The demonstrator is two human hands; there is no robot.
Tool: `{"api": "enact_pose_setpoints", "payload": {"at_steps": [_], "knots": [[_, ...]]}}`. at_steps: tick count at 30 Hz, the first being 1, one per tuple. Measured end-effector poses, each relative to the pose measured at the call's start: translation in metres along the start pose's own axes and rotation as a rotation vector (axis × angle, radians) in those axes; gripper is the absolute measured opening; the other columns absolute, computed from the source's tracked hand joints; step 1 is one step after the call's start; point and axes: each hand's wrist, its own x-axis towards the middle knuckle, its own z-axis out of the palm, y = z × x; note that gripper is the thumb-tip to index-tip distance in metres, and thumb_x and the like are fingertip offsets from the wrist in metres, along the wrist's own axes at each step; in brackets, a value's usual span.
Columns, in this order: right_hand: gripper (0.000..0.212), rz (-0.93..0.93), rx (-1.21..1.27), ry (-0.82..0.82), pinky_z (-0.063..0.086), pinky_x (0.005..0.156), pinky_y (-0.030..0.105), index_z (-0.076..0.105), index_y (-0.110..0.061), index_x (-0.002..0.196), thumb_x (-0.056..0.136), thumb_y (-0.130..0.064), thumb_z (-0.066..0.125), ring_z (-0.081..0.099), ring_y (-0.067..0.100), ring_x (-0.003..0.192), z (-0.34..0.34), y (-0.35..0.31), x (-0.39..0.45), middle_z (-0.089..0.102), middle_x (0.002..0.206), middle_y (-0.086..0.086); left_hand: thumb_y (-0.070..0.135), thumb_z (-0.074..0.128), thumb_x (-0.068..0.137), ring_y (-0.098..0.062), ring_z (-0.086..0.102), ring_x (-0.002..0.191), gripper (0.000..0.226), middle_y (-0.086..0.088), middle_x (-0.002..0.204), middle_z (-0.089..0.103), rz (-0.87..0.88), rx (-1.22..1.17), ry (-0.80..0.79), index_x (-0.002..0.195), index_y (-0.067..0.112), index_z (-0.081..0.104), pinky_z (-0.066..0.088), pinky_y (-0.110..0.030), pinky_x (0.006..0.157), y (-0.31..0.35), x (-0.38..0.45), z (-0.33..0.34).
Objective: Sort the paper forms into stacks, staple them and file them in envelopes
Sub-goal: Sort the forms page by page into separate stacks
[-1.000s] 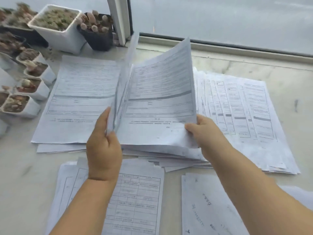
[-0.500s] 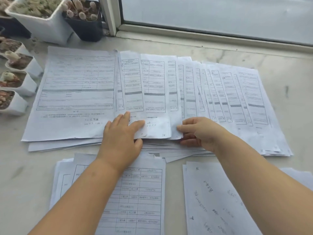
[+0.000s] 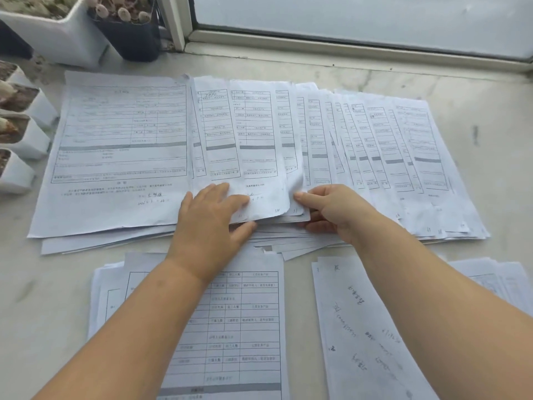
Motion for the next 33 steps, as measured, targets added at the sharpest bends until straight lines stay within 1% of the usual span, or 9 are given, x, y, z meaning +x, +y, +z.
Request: {"api": "enact_pose_setpoints", "payload": {"at_steps": [3, 5, 7, 11, 14, 22, 24, 27, 33], "knots": [[0.013, -0.008, -0.008, 0.010, 0.058, 0.059, 0.024, 0.066, -0.010, 0.093, 0.092, -0.023, 0.067, 0.067, 0.020, 0.072, 0.001, 0.001, -0.001, 0.071, 0.085, 0.009, 0.047, 0.057, 0.091, -0.022, 0.041, 0.132, 0.035, -0.003, 0.140, 0.051, 0.036, -0.015, 0.036, 0.119, 0.027, 0.066, 0.021, -0.038, 0.110, -0.001, 0.002, 0.000], [0.013, -0.031, -0.029, 0.021, 0.060, 0.068, 0.029, 0.066, -0.010, 0.090, 0.092, -0.023, 0.066, 0.065, 0.019, 0.072, 0.001, 0.003, -0.001, 0.069, 0.083, 0.007, 0.037, 0.061, 0.092, -0.017, 0.054, 0.112, 0.026, 0.000, 0.119, 0.063, 0.089, -0.142, 0.095, 0.109, 0.021, 0.071, 0.035, -0.025, 0.093, 0.001, 0.002, -0.001], [0.012, -0.050, -0.030, 0.036, 0.059, 0.075, 0.032, 0.066, -0.012, 0.086, 0.092, -0.022, 0.067, 0.064, 0.016, 0.067, 0.001, 0.005, -0.002, 0.068, 0.080, 0.005, 0.028, 0.058, 0.090, -0.008, 0.057, 0.094, 0.023, 0.006, 0.103, 0.067, 0.127, -0.298, 0.113, 0.105, 0.018, 0.071, 0.042, -0.020, 0.082, 0.007, 0.003, -0.001], [0.010, -0.081, -0.023, 0.055, 0.059, 0.073, 0.032, 0.066, -0.013, 0.084, 0.090, -0.021, 0.068, 0.064, 0.015, 0.066, 0.003, 0.010, 0.000, 0.069, 0.081, 0.004, 0.027, 0.059, 0.091, -0.008, 0.052, 0.066, 0.017, 0.010, 0.070, 0.060, 0.018, -0.462, 0.134, 0.081, 0.019, 0.070, 0.046, -0.029, 0.067, 0.015, 0.010, 0.003], [0.007, -0.105, -0.034, 0.076, 0.059, 0.075, 0.033, 0.067, -0.012, 0.087, 0.090, -0.018, 0.068, 0.063, 0.012, 0.061, 0.003, 0.013, 0.003, 0.068, 0.079, 0.002, 0.025, 0.063, 0.091, -0.008, 0.040, 0.049, 0.024, 0.010, 0.050, 0.047, -0.086, -0.603, 0.101, 0.069, 0.014, 0.065, 0.041, -0.033, 0.057, 0.011, 0.013, 0.010], [0.020, -0.087, -0.042, 0.060, 0.060, 0.067, 0.027, 0.068, -0.002, 0.101, 0.089, -0.018, 0.069, 0.062, 0.013, 0.063, 0.000, 0.013, 0.007, 0.066, 0.084, 0.006, 0.033, 0.049, 0.093, -0.011, 0.028, 0.053, 0.040, 0.009, 0.052, 0.029, 0.000, -0.641, 0.171, 0.057, 0.021, 0.037, 0.025, -0.030, 0.055, 0.008, 0.015, 0.020], [0.020, -0.082, -0.039, 0.059, 0.060, 0.067, 0.027, 0.068, -0.002, 0.101, 0.089, -0.018, 0.069, 0.062, 0.013, 0.062, -0.001, 0.014, 0.008, 0.065, 0.083, 0.006, 0.034, 0.048, 0.094, -0.012, 0.029, 0.055, 0.040, 0.009, 0.054, 0.029, 0.009, -0.619, 0.211, 0.060, 0.014, 0.038, 0.027, -0.031, 0.056, 0.007, 0.016, 0.024], [0.018, -0.088, -0.044, 0.056, 0.059, 0.066, 0.026, 0.069, -0.003, 0.098, 0.089, -0.018, 0.069, 0.062, 0.010, 0.058, -0.002, 0.016, 0.009, 0.064, 0.081, 0.005, 0.038, 0.048, 0.092, -0.012, 0.036, 0.056, 0.037, 0.008, 0.055, 0.038, -0.003, -0.544, 0.236, 0.061, 0.020, 0.046, 0.031, -0.032, 0.056, 0.007, 0.018, 0.028], [0.009, -0.087, -0.040, 0.033, 0.057, 0.063, 0.025, 0.070, -0.010, 0.088, 0.089, -0.019, 0.069, 0.066, 0.014, 0.068, -0.003, 0.017, 0.011, 0.070, 0.084, 0.006, 0.037, 0.049, 0.091, -0.015, 0.046, 0.063, 0.033, 0.003, 0.061, 0.048, -0.006, -0.520, 0.268, 0.068, 0.016, 0.056, 0.040, -0.035, 0.061, 0.007, 0.017, 0.030]]}}
